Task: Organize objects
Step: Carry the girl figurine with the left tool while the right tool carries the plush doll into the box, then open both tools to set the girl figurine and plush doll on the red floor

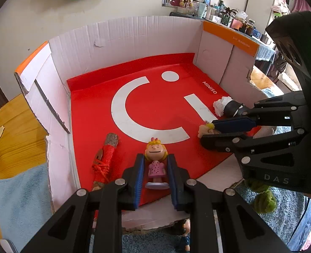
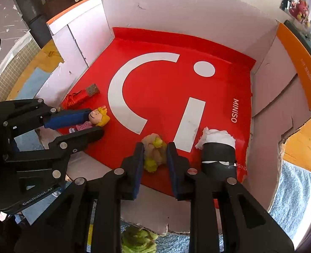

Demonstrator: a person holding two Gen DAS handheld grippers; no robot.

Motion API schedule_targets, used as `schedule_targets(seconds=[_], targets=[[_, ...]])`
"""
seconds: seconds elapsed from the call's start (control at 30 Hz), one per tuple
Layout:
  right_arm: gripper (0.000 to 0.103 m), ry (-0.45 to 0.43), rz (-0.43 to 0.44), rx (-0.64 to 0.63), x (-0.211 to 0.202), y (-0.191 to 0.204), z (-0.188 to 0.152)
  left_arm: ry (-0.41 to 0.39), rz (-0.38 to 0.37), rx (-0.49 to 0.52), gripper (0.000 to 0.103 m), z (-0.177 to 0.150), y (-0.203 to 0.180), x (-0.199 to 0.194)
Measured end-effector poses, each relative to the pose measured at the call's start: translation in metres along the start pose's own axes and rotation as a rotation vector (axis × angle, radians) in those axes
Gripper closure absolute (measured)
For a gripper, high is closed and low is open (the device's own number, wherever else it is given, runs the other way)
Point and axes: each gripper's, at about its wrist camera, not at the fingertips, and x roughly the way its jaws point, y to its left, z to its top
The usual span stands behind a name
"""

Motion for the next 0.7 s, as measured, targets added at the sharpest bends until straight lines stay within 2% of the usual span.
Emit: schedule_targets(seconds=[0.13,0.2,0.23,0.27,0.57,0.7], targets=[[0.078,-0.004,-0.010,-0.012,-0.004,0.002,-0.003,0.000,0.000,0.001,0.081,0.000,0.000,0.000],[0.072,-0.005,-0.012,-0.017,-0.005,0.002,-0.005,0.001,0.001,0.001,0.081,0.000,0.000,0.000],[0.054,-0.005,-0.013,-0.026,-0.006,0.003,-0.006,0.000,0.000,0.000,0.080,0.000,0.001,0.000],[0.042,-0.016,-0.022,-0.034,-0.008,0.004,-0.008,0.004,0.004,-0.001,0.081,-0.001,0.001,0.000],[0.041,-0.036,-0.041,-0.040,-0.020,0.003,-0.014,-0.001,-0.008,-0.024,0.074,0.000,0.007,-0.003],[0.041,-0.040,-0.040,-0.040,-0.028,0.002,-0.018,-0.008,-0.014,-0.024,0.073,0.000,0.007,-0.005]])
